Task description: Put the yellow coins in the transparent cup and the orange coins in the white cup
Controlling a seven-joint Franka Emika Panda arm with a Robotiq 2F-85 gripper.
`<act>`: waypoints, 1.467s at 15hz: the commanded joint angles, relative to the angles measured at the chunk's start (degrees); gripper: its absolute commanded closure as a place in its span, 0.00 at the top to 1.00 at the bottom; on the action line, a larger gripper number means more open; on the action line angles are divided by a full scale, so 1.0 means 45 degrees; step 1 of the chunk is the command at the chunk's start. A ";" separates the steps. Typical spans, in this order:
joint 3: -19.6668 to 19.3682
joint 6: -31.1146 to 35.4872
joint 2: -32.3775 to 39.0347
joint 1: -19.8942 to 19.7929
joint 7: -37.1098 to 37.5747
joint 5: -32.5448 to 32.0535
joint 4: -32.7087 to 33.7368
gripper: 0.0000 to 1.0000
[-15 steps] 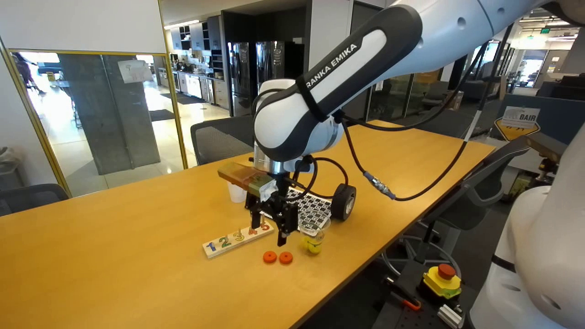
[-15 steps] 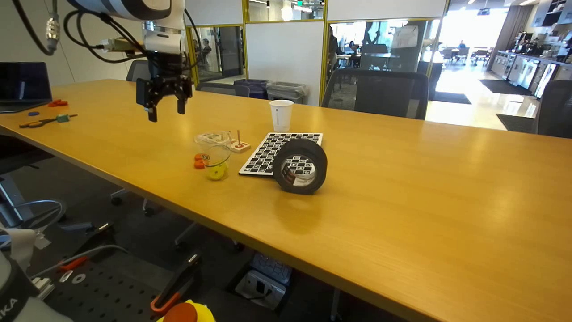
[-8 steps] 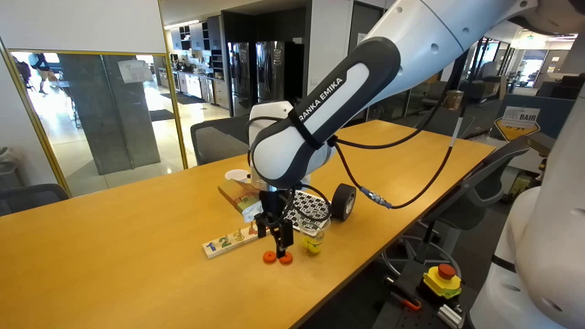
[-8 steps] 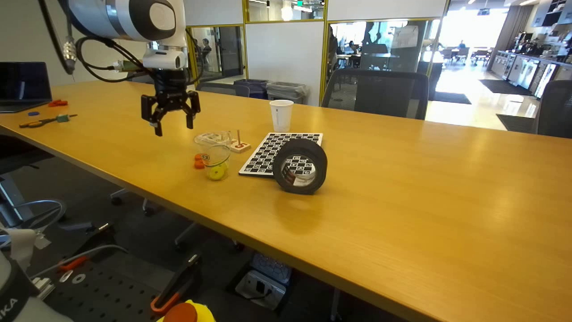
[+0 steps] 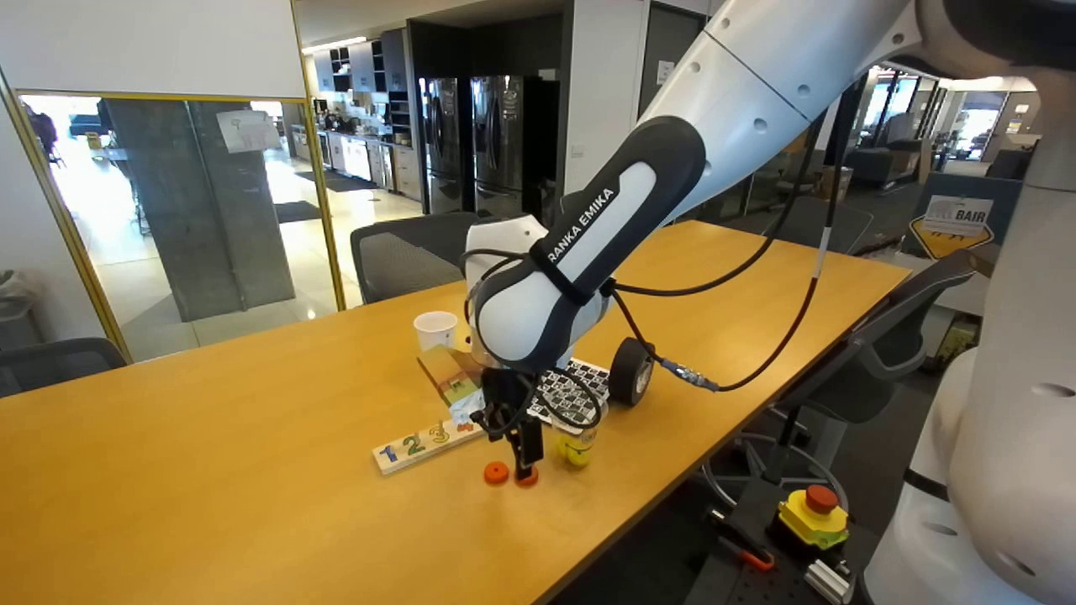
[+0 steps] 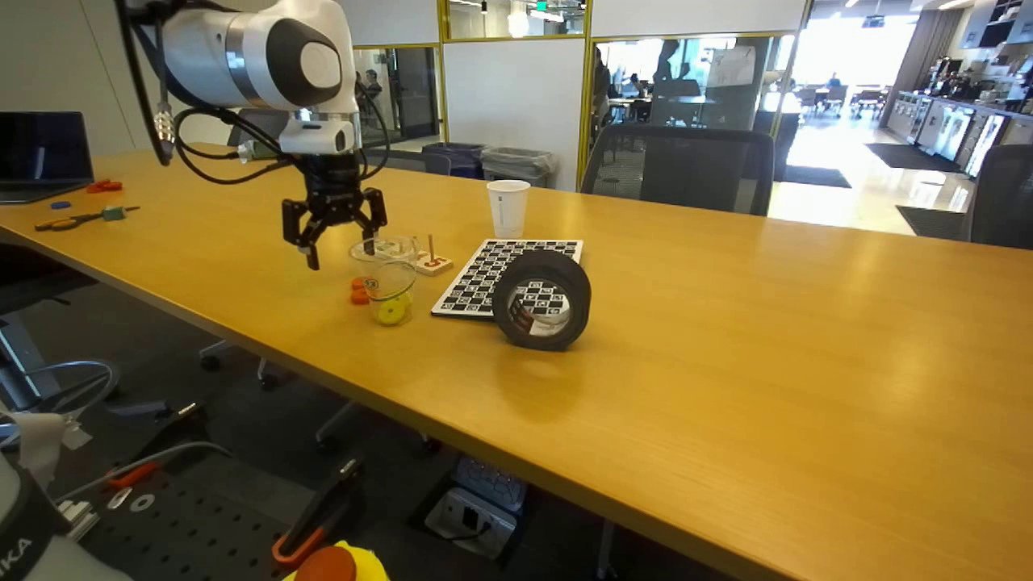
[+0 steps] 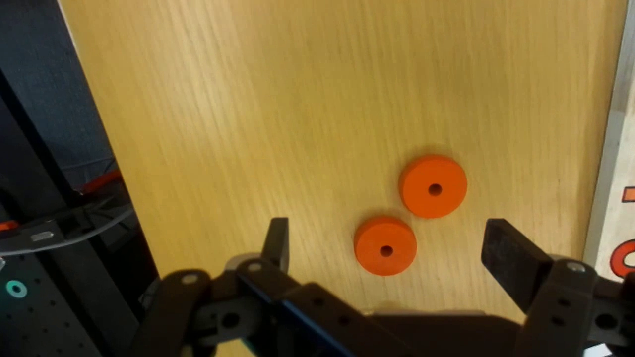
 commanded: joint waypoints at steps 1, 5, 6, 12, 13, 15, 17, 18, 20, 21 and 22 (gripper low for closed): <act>-0.0421 0.1037 0.0530 0.0194 0.0487 -0.0388 -0.0010 1.00; -0.0783 0.1455 0.0889 0.0315 0.0563 -0.0431 -0.0146 1.00; -0.0872 0.1459 0.0895 0.0358 0.0630 -0.0483 -0.0220 1.00; -0.1136 0.1502 0.0850 0.0583 0.1091 -0.0836 -0.0499 1.00; -0.1138 0.1535 0.0872 0.0608 0.1151 -0.0863 -0.0523 1.00; -0.1124 0.1640 0.0905 0.0630 0.1221 -0.0834 -0.0594 1.00; -0.1128 0.1716 0.0928 0.0647 0.1275 -0.0822 -0.0663 1.00; -0.1133 0.1751 0.0930 0.0641 0.1278 -0.0810 -0.0702 1.00; -0.1158 0.1901 0.0953 0.0594 0.1230 -0.0771 -0.0767 1.00; -0.1183 0.1962 0.0964 0.0590 0.1232 -0.0791 -0.0779 1.00; -0.1216 0.2011 0.0980 0.0578 0.1203 -0.0812 -0.0778 1.00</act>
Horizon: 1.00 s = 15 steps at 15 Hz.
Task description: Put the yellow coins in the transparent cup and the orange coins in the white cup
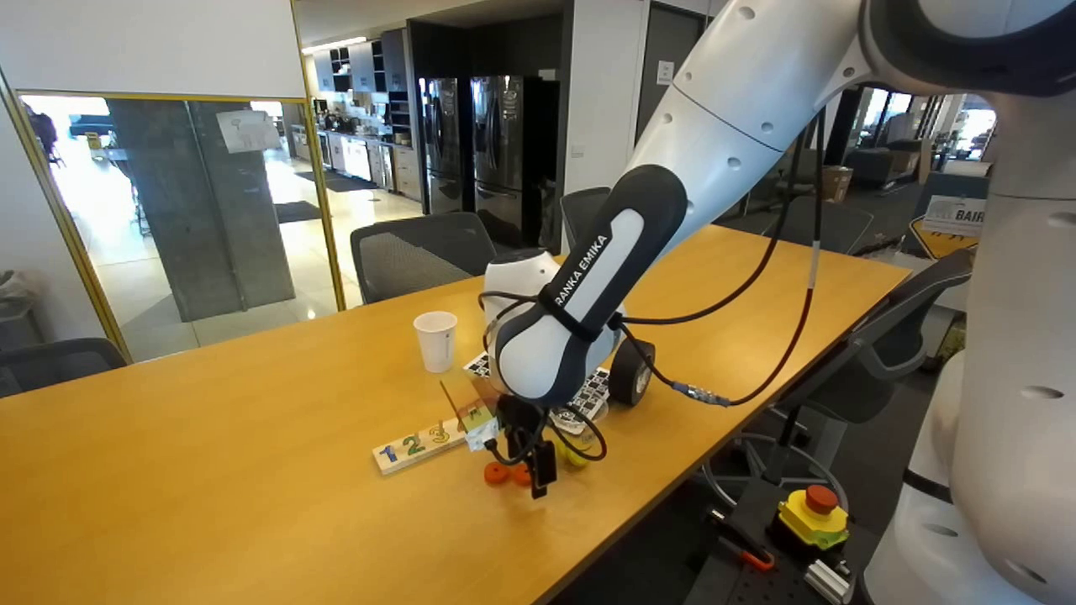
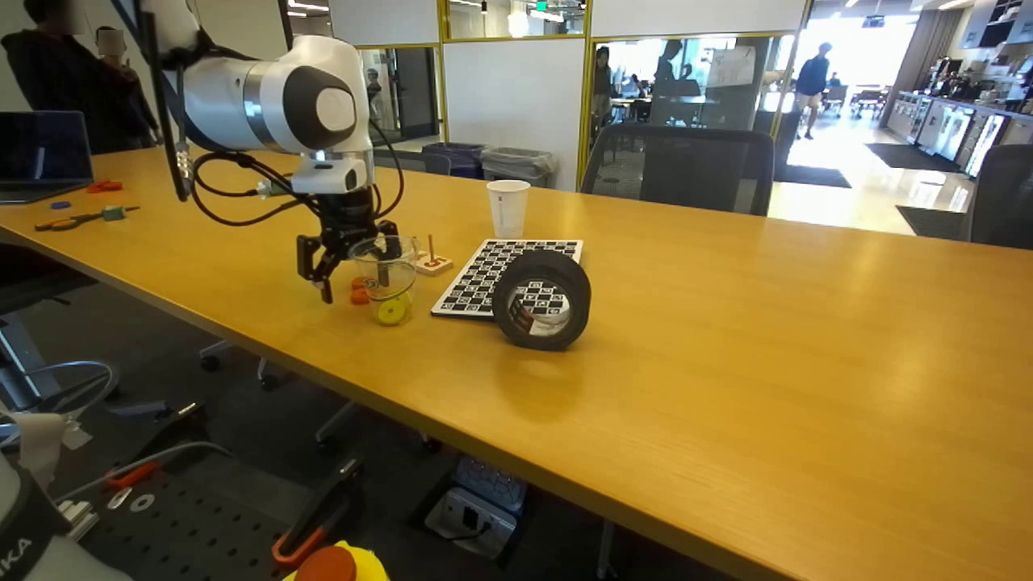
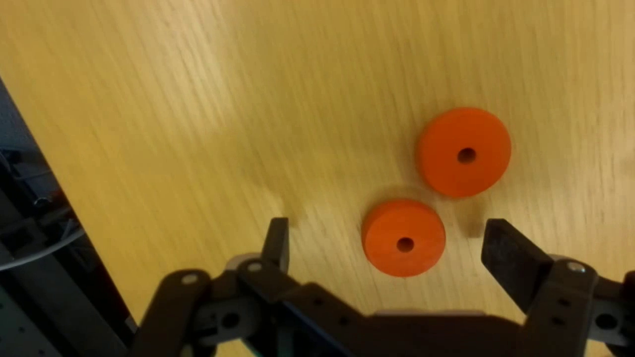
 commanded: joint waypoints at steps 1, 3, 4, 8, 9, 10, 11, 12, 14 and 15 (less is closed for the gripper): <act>-0.0277 0.0538 -0.0046 0.0160 0.0310 -0.0338 -0.0172 1.00; -0.0346 0.0629 -0.0003 0.0140 0.0255 -0.0346 -0.0139 1.00; -0.0376 0.0652 0.0024 0.0128 0.0218 -0.0339 -0.0109 1.00; -0.0471 0.0722 0.0139 0.0098 0.0112 -0.0278 -0.0033 1.00; -0.0486 0.0732 0.0166 0.0097 0.0092 -0.0261 -0.0022 0.75; -0.0488 0.0749 0.0191 0.0089 0.0045 -0.0224 -0.0014 0.72; -0.0495 0.0777 0.0217 0.0094 0.0036 -0.0214 -0.0008 0.66; -0.0497 0.0800 0.0234 0.0092 0.0012 -0.0193 -0.0010 0.58; -0.0524 0.0946 0.0223 0.0087 -0.0023 -0.0172 0.0012 0.42; -0.0540 0.1022 0.0220 0.0083 -0.0052 -0.0155 0.0017 0.34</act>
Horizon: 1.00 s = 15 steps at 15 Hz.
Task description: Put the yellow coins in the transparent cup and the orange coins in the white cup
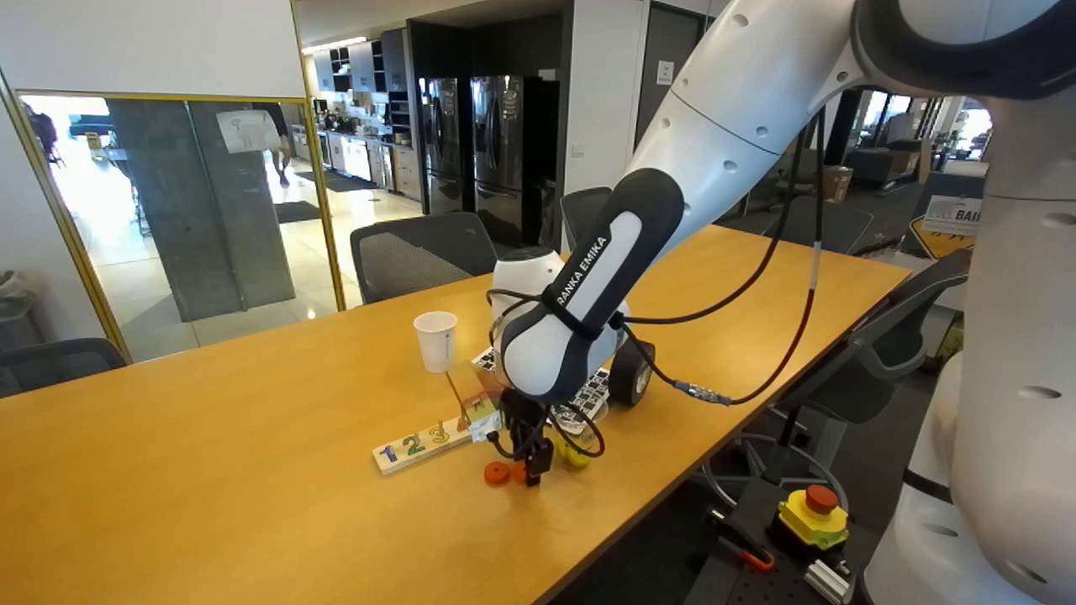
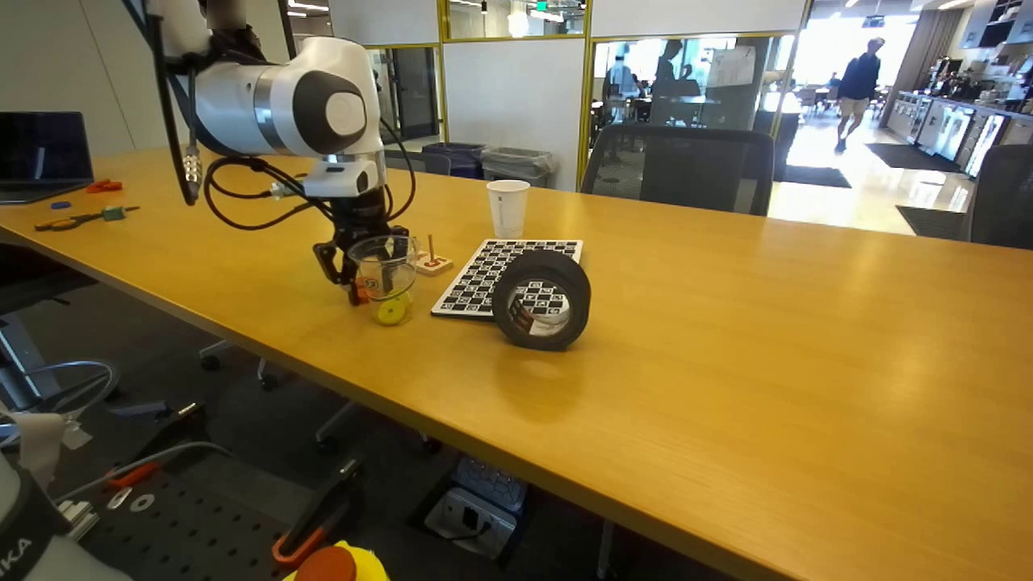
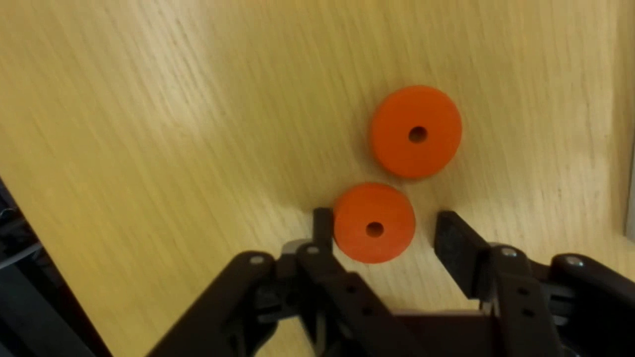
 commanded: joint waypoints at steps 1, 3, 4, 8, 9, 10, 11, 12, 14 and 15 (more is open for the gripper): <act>-0.0139 0.0377 0.0073 0.0089 -0.0070 -0.0138 0.0027 0.27; -0.0131 0.0305 0.0008 0.0073 -0.0155 -0.0110 0.0073 0.17; -0.0128 0.0256 -0.0014 0.0060 -0.0243 -0.0118 0.0120 0.17; -0.0296 -0.0530 -0.0493 0.0025 -0.0746 -0.0597 0.0641 0.17; -0.0338 -0.0712 -0.0597 0.0020 -0.0880 -0.0785 0.0852 0.17; -0.0377 -0.0984 -0.0682 0.0000 -0.1040 -0.1041 0.1207 0.17; -0.0394 -0.1278 -0.0727 -0.0038 -0.1203 -0.1225 0.1554 0.17; -0.0404 -0.1659 -0.0723 -0.0082 -0.1346 -0.1434 0.2026 0.17; -0.0384 -0.2308 -0.0683 -0.0201 -0.1785 -0.1694 0.2918 0.17; -0.0371 -0.2677 -0.0488 -0.0245 -0.2020 -0.1849 0.3578 0.17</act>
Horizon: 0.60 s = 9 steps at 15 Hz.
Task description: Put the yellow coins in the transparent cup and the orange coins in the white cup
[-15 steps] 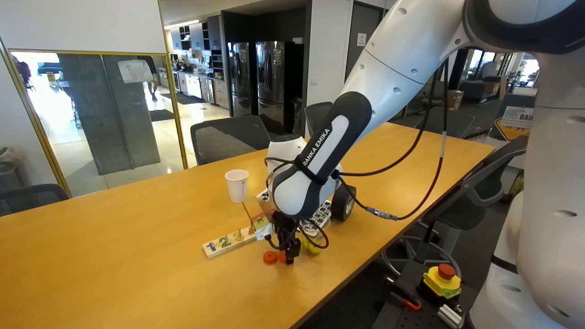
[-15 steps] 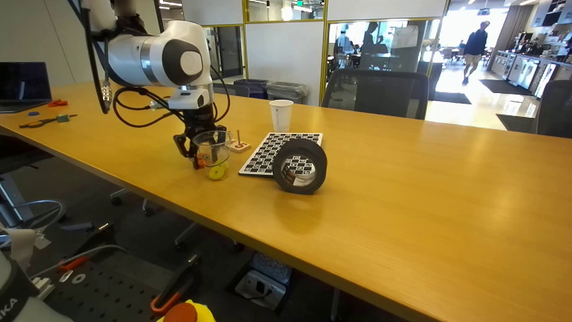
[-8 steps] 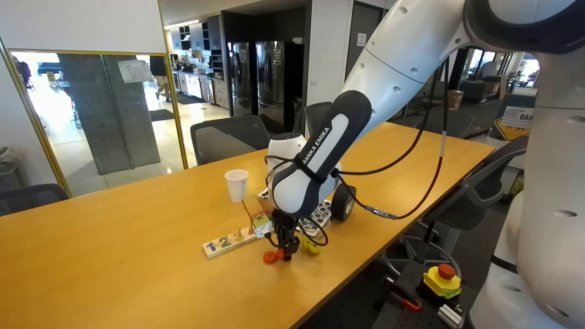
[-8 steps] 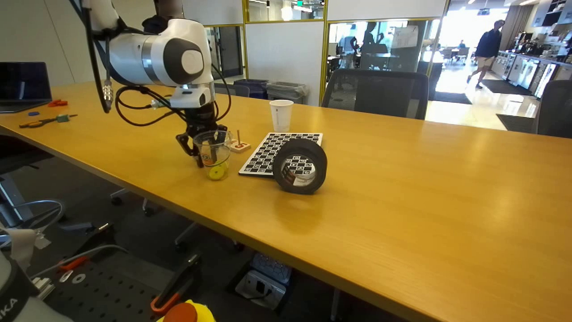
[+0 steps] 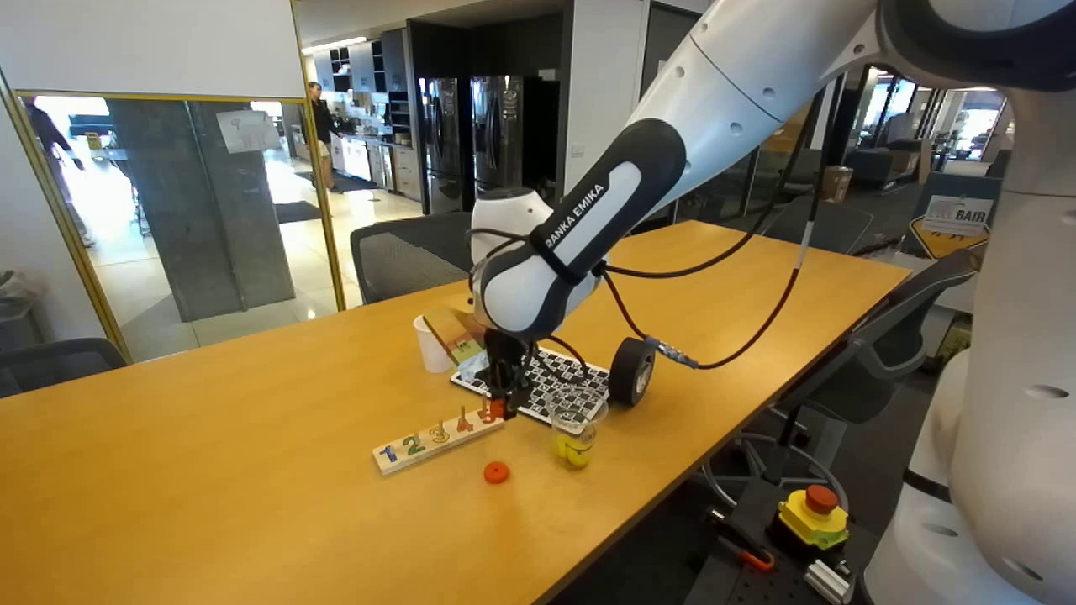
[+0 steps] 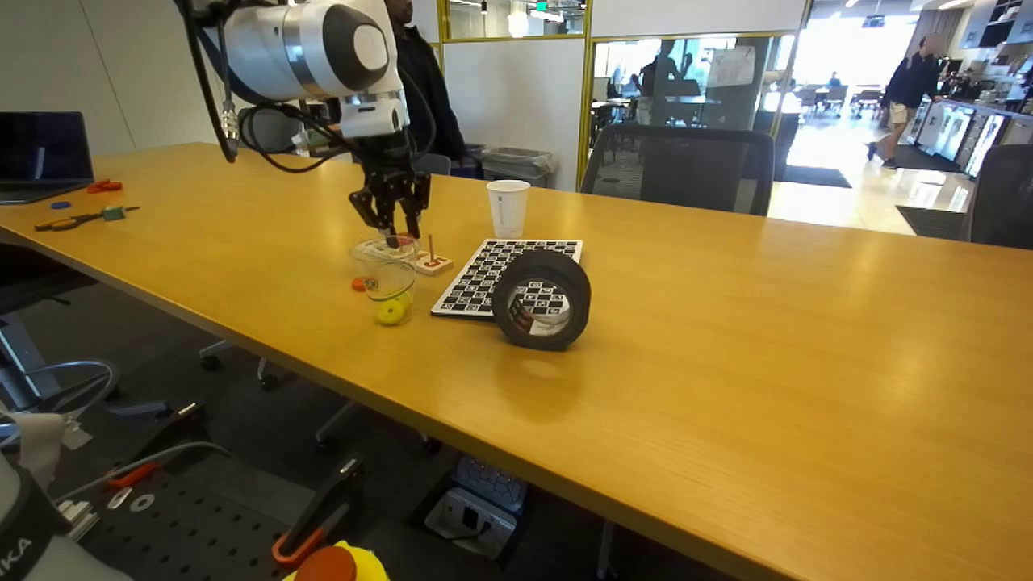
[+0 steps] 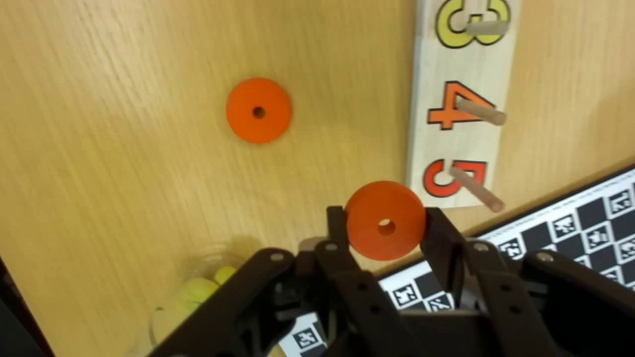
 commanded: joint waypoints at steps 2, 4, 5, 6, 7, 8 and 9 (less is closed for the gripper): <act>0.0004 -0.1964 0.0624 -0.0252 -0.1515 -0.0515 0.2917 0.17; -0.0008 -0.2645 0.1233 -0.0384 -0.2452 -0.0420 0.4318 0.17; -0.0023 -0.2921 0.1636 -0.0476 -0.3019 -0.0291 0.5109 0.17; -0.0056 -0.3167 0.2012 -0.0536 -0.3444 -0.0243 0.5808 0.17; -0.0094 -0.3360 0.2442 -0.0635 -0.3965 -0.0132 0.6535 0.17; -0.0130 -0.3525 0.2863 -0.0707 -0.4397 -0.0060 0.7216 0.17; -0.0168 -0.3633 0.3328 -0.0789 -0.4820 0.0037 0.7889 0.17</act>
